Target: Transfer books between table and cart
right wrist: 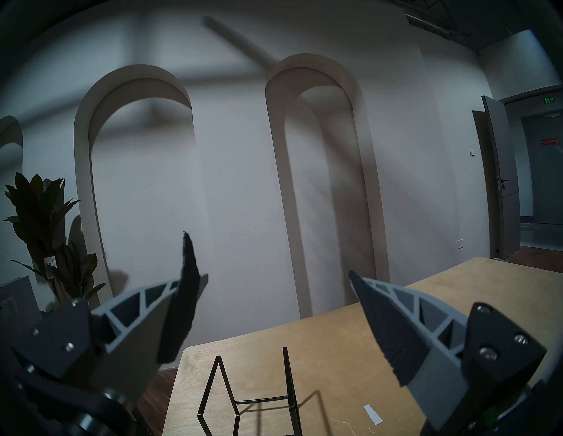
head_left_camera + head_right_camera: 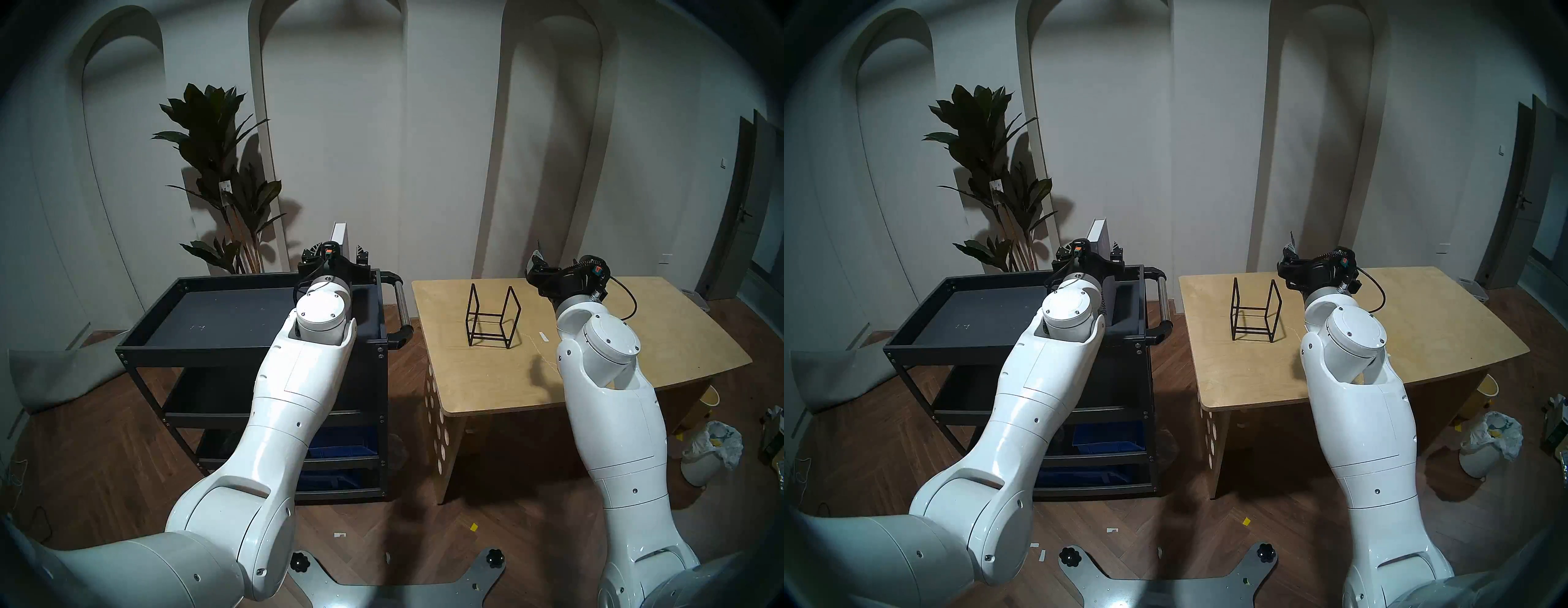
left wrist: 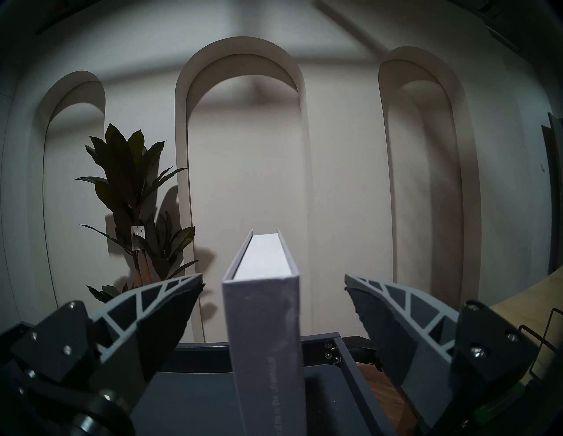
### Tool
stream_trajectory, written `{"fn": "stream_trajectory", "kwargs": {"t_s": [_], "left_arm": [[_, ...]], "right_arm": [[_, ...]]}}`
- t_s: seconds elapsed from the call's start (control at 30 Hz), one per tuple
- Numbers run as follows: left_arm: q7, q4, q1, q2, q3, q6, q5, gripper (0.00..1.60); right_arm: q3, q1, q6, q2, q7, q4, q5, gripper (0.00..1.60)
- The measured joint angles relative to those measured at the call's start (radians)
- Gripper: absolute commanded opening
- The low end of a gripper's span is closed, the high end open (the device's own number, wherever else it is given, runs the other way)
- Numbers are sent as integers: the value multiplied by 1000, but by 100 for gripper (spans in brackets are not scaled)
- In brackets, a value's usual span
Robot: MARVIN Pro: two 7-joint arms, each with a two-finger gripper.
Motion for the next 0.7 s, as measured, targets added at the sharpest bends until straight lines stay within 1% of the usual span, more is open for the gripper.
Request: {"fn": "stream_trajectory", "kwargs": {"t_s": [0.17,0.3,0.53,0.7], "left_arm": [[-8,-51,19,5,-5,22,-4,160],[-15,-101,40,8,-6,21,-9,160],[-25,-187,75,18,-14,0,-18,160],[-38,-250,95,23,-29,-31,-42,160]], "right_arm": [[0,1,-2,-2,3,4,-3,160],[-4,3,-3,-3,6,8,-6,160],[-22,8,-4,-9,10,16,-12,160],[-29,10,-4,-11,12,19,-17,160]]}}
